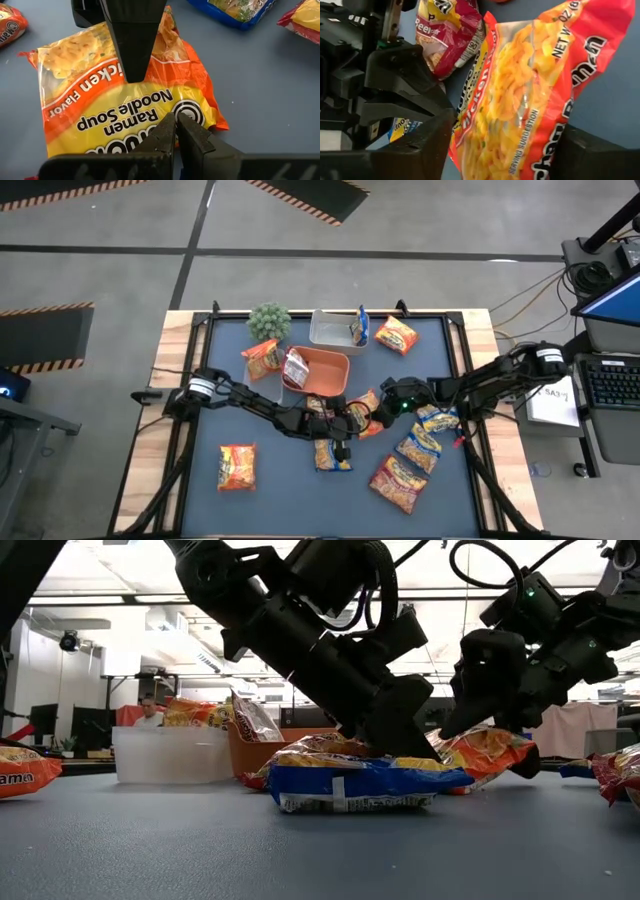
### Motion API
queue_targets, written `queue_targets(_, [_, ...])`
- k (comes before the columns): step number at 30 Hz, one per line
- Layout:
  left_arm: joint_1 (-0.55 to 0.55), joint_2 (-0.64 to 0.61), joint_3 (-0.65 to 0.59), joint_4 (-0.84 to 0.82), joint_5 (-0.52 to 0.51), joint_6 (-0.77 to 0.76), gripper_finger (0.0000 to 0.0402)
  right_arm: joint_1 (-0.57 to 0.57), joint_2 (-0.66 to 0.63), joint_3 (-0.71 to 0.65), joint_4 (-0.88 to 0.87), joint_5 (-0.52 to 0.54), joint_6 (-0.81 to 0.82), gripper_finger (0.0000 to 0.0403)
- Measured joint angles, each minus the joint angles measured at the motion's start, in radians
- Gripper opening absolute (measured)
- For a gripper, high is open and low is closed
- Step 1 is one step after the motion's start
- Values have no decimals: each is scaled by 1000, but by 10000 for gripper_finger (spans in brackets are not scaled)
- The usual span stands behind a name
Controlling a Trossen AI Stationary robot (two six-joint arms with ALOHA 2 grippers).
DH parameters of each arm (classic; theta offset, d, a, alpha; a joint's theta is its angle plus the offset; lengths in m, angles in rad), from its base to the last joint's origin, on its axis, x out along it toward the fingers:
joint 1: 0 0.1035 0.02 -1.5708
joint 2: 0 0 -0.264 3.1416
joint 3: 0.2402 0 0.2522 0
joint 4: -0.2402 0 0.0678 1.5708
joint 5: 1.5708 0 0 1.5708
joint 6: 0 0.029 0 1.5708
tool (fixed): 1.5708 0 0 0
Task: Sort Maruchan noodles
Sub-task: Put the orange noodle pack into the transparent bin
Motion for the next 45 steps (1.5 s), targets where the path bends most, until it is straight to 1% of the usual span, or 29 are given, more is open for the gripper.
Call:
queue_targets(8, [0, 1, 2, 15, 2, 8, 1, 0, -5, 0, -5, 0, -3, 128])
queue_targets(12, [-2, -10, 2, 9, 5, 27, 1, 0, -36, 0, -24, -4, -17, 102])
queue_targets(18, [-13, -77, 0, -33, 5, 82, 1, 0, -147, 0, -153, -6, -51, 100])
queue_targets(22, [-15, -132, -2, -90, 0, 105, 1, 1, -252, 0, -181, -5, -104, 100])
queue_targets(24, [-19, -165, -4, -120, -26, 119, 1, 4, -305, 0, -190, -2, -156, 100])
queue_targets(27, [-33, -226, -4, -155, -99, 165, 1, 16, -379, 0, -187, 1, -246, 100])
queue_targets(30, [-49, -284, -13, -198, -171, 210, 1, 37, -429, 0, -185, 56, -325, 100])
queue_targets(33, [-53, -355, -41, -206, -179, 235, 1, 56, -458, 0, -172, 126, -398, 100])
queue_targets(37, [-55, -458, -106, -164, -183, 239, 1, 92, -455, 0, -83, 205, -522, 100])
queue_targets(39, [-59, -505, -157, -107, -181, 238, 1, 107, -443, 0, -19, 224, -585, 100])
queue_targets(42, [-70, -575, -246, 33, -167, 239, 1, 127, -405, 0, 71, 236, -668, 100])
queue_targets(45, [-79, -629, -347, 229, -142, 238, 1, 144, -355, 0, 159, 250, -729, 100])
